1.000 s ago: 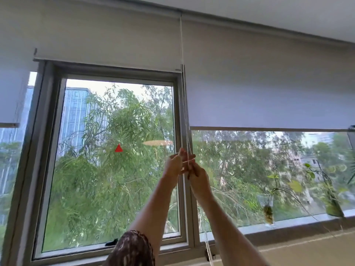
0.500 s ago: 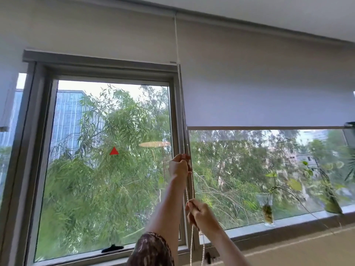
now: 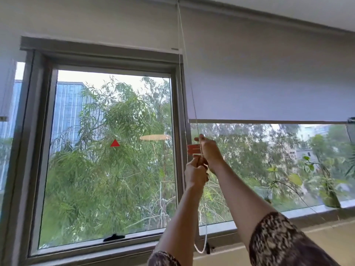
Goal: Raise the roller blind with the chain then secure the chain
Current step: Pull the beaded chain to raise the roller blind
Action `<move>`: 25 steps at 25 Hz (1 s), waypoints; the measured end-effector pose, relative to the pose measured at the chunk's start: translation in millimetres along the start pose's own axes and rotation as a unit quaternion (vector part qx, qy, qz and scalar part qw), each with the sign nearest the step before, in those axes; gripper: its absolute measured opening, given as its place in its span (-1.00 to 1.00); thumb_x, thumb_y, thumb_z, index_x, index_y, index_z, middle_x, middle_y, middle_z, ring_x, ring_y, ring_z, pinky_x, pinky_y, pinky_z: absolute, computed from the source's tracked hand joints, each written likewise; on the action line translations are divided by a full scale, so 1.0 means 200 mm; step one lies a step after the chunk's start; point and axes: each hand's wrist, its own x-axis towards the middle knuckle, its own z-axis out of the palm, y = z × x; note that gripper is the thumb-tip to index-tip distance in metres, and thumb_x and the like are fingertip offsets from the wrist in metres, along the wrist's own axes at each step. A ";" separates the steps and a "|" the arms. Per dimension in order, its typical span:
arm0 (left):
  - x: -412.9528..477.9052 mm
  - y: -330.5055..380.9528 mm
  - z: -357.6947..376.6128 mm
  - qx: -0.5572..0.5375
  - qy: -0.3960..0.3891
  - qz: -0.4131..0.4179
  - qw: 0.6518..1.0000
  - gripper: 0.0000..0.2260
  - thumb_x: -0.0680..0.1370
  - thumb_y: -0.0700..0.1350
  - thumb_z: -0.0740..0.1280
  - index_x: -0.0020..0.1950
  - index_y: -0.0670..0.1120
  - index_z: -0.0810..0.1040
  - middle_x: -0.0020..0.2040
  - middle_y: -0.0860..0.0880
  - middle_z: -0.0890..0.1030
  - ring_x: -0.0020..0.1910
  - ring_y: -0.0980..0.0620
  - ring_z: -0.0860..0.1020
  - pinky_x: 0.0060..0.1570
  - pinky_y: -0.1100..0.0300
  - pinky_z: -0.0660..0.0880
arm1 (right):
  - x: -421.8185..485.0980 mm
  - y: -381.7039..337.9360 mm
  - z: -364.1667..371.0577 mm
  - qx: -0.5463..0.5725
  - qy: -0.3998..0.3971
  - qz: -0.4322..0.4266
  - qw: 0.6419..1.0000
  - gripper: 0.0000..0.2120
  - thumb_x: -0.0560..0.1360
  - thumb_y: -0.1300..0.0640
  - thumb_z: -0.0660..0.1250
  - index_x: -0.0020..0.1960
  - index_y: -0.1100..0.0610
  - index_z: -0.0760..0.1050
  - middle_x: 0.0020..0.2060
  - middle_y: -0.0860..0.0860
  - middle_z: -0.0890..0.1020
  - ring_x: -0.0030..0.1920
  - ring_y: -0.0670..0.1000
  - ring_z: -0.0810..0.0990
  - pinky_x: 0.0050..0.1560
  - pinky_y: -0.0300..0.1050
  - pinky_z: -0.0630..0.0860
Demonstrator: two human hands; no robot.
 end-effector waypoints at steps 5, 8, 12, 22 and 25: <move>-0.01 -0.01 -0.01 0.011 -0.038 0.031 0.999 -0.61 0.42 -0.46 0.06 -0.32 -0.07 0.55 -0.46 -0.02 0.43 -0.61 0.15 0.32 -0.55 0.28 0.24 | 0.12 -0.11 0.03 -0.018 0.038 -0.017 0.999 -0.72 0.65 0.08 0.08 0.06 0.23 0.49 -0.39 0.02 0.44 -0.44 -0.07 0.36 -0.49 -0.21 0.31; 0.01 0.01 -0.05 0.022 -0.092 0.023 0.995 -0.62 0.43 -0.47 0.03 -0.24 -0.11 0.54 -0.42 -0.06 0.47 -0.60 0.17 0.40 -0.54 0.32 0.32 | 0.12 -0.10 0.07 -0.036 0.064 -0.078 0.994 -0.75 0.64 0.15 0.09 -0.10 0.12 0.51 -0.41 -0.05 0.43 -0.47 -0.13 0.29 -0.52 -0.27 0.22; 0.11 0.02 -0.16 0.035 -0.131 -0.024 0.991 -0.77 0.62 -0.16 0.15 0.05 -0.07 0.61 -0.21 0.07 0.71 -0.25 0.16 0.65 -0.13 0.14 0.47 | 0.12 -0.08 0.05 -0.027 0.065 -0.117 0.991 -0.71 0.63 0.15 0.10 -0.21 0.03 0.47 -0.46 -0.07 0.40 -0.52 -0.15 0.26 -0.56 -0.30 0.19; 0.30 0.20 -0.01 -0.034 -0.072 -0.015 0.997 -0.70 0.65 -0.05 0.14 0.12 -0.20 0.58 0.09 -0.15 0.65 -0.17 0.07 0.62 -0.02 0.04 0.54 | 0.06 0.31 -0.02 -0.068 0.050 -0.121 0.989 -0.76 0.61 0.22 0.17 -0.07 0.20 0.60 -0.37 0.00 0.60 -0.43 -0.09 0.48 -0.36 -0.13 0.43; 0.33 0.15 0.05 -0.004 -0.043 -0.015 0.999 -0.68 0.64 -0.07 0.16 0.20 -0.26 0.55 0.15 -0.18 0.63 -0.35 0.19 0.61 -0.27 0.20 0.49 | 0.00 0.50 -0.05 -0.083 0.056 -0.123 0.987 -0.69 0.61 0.16 0.19 -0.28 0.00 0.53 -0.59 -0.12 0.38 -0.55 -0.12 0.24 -0.46 -0.19 0.14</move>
